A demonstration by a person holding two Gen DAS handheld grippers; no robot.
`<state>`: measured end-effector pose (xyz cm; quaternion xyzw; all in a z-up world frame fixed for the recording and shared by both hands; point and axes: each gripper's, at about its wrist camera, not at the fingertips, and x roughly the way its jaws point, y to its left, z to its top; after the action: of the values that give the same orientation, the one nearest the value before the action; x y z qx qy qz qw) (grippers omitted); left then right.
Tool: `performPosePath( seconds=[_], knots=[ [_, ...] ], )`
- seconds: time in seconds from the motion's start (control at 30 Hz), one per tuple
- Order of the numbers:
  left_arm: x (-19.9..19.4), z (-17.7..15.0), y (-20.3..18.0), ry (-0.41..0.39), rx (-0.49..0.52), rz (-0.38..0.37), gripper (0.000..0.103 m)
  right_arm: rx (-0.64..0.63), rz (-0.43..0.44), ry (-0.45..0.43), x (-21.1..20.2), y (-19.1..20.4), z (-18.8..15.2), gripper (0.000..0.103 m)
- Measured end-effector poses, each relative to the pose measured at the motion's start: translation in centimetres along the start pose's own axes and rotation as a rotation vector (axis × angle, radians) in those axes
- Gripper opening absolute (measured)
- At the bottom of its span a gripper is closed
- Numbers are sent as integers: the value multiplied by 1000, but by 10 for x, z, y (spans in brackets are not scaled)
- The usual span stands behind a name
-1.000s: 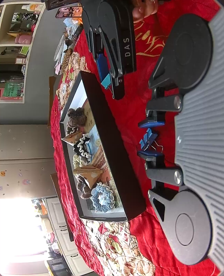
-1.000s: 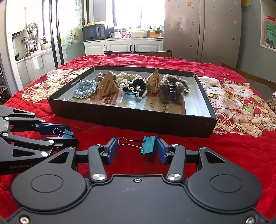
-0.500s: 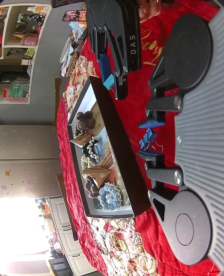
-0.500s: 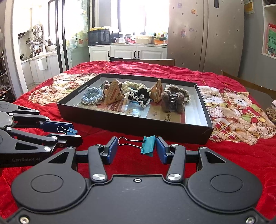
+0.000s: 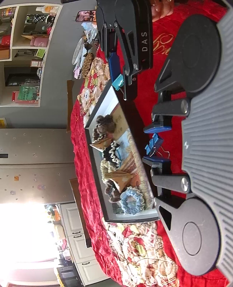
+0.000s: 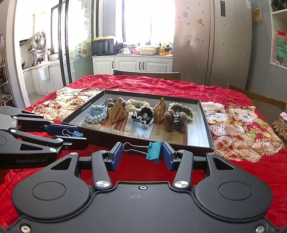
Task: Organize objects
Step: 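Carry the blue and teal binder clips over the black box with both tools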
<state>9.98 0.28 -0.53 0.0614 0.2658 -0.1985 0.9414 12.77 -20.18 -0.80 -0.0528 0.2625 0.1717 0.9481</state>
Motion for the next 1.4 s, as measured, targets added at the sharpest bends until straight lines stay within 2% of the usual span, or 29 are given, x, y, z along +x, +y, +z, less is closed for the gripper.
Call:
performPosePath(
  seconds=[0.53,1.07,1.4],
  knots=[
    [2,33,3,-66,7,33,31,-32,-30,-56,1,-6,28,46],
    [25,56,10,-70,2,57,31,-47,-75,-43,32,-14,48,46],
    [49,61,16,-39,-17,63,31,-44,-75,-20,55,-20,55,46]
  ],
)
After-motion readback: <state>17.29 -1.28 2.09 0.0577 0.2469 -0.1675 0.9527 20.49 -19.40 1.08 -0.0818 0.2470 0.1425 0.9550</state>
